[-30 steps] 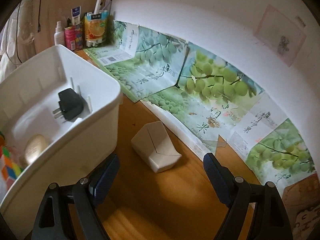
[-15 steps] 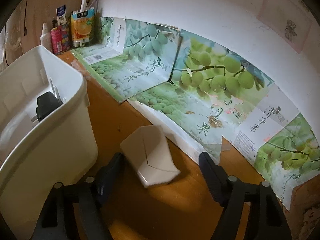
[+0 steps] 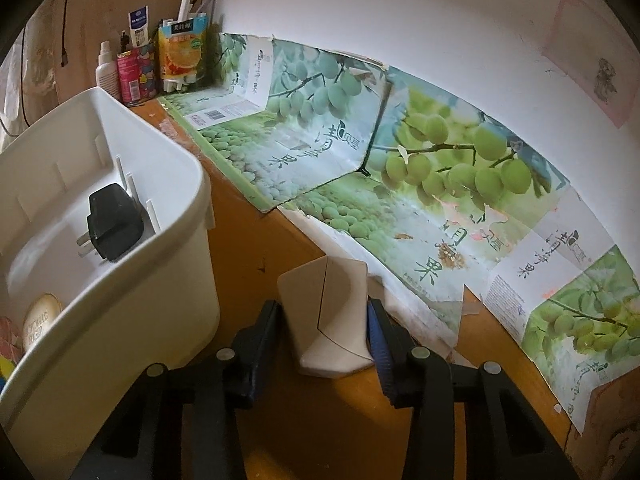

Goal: Organize rigid objects
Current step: 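Grasp the beige folded paper piece with the right gripper, then lower the white bin onto the desk with the left gripper while the right gripper drops the beige piece inside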

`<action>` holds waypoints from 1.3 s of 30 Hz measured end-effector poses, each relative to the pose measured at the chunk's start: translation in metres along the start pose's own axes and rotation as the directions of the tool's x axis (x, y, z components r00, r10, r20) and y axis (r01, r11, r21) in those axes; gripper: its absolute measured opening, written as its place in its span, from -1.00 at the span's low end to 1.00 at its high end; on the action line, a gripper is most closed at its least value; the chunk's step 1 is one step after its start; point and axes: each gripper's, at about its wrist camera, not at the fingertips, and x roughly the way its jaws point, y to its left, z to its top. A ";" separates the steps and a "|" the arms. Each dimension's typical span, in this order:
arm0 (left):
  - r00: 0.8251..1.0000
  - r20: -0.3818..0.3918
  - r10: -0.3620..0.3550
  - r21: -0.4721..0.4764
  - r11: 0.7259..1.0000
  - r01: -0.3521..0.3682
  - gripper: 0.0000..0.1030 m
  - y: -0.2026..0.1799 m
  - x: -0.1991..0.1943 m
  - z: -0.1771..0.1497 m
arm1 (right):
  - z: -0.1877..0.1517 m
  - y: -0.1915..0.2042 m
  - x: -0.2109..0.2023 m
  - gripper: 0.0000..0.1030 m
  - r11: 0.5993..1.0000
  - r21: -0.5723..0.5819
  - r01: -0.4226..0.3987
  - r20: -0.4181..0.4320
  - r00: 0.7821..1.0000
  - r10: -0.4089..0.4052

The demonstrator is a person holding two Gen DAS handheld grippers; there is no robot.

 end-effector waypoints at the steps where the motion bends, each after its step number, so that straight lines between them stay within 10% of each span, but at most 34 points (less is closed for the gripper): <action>1: 1.000 0.002 -0.003 -0.001 1.000 0.003 -0.48 0.000 -0.001 0.000 | 0.000 0.000 0.000 -0.16 1.000 0.005 0.004 -0.004 1.000 -0.004; 22: 0.992 0.095 -0.085 0.081 0.994 0.078 -0.48 0.007 -0.038 -0.008 | -0.042 -0.011 -0.079 -0.16 0.961 0.259 0.092 -0.052 0.995 -0.081; 37: 0.931 0.235 -0.281 0.352 0.917 0.188 -0.48 0.014 -0.089 -0.006 | 0.006 0.096 -0.209 -0.16 0.940 0.338 0.056 0.117 0.988 -0.101; 39: 0.925 0.243 -0.293 0.369 0.910 0.191 -0.19 0.018 -0.090 -0.006 | 0.012 0.116 -0.215 -0.15 0.937 0.347 0.046 0.122 0.988 -0.093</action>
